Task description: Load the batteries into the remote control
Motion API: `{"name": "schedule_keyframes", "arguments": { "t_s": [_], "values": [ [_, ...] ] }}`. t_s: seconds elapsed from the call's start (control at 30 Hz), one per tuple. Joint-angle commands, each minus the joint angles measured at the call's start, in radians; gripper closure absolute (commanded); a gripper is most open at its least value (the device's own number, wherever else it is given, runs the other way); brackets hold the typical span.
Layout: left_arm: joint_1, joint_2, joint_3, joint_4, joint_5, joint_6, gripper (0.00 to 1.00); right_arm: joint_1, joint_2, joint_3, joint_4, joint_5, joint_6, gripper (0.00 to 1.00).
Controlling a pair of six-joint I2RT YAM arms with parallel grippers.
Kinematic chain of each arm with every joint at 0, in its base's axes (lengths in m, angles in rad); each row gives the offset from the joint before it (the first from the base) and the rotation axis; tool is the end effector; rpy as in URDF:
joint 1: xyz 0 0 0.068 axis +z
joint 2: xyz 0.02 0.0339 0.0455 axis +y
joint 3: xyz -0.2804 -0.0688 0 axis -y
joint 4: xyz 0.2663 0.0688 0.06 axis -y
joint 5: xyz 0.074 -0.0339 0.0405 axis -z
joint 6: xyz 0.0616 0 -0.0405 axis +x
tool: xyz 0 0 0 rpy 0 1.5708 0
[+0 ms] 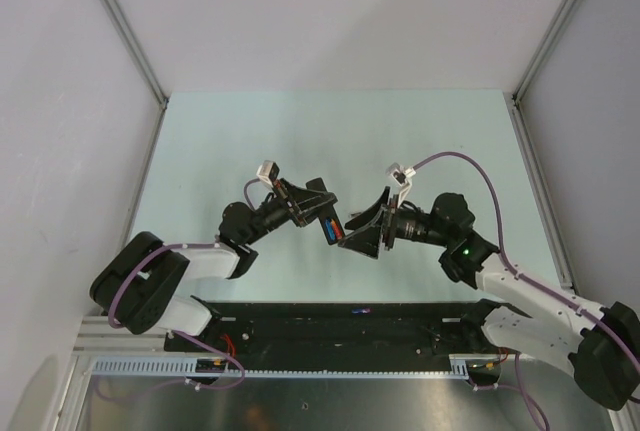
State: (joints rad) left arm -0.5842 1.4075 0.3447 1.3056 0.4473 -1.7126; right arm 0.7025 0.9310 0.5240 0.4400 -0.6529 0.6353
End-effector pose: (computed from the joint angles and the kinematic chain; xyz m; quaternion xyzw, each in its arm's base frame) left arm 0.2206 -0.1778 0.2178 -0.1737 0.6012 -0.7565 0.1901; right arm 0.1619 0.1861 0.2922 -0.2525 0.6505 0.5971 0.3957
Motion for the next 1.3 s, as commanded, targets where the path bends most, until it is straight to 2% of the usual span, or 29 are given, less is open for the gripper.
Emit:
{"name": "schedule_keyframes", "arguments": {
  "t_s": [0.0,0.3,1.27],
  "values": [
    [-0.005,-0.025,0.034,0.333,0.005,-0.019,1.00,-0.009,0.026,-0.002,0.060,-0.019,-0.011,0.16],
    [-0.009,-0.048,0.016,0.328,0.008,-0.018,1.00,-0.018,0.066,-0.005,0.098,-0.011,0.015,0.23],
    [-0.034,-0.085,0.011,0.328,0.010,-0.005,1.00,-0.037,0.153,-0.005,0.184,-0.027,0.110,0.31]
  ]
}}
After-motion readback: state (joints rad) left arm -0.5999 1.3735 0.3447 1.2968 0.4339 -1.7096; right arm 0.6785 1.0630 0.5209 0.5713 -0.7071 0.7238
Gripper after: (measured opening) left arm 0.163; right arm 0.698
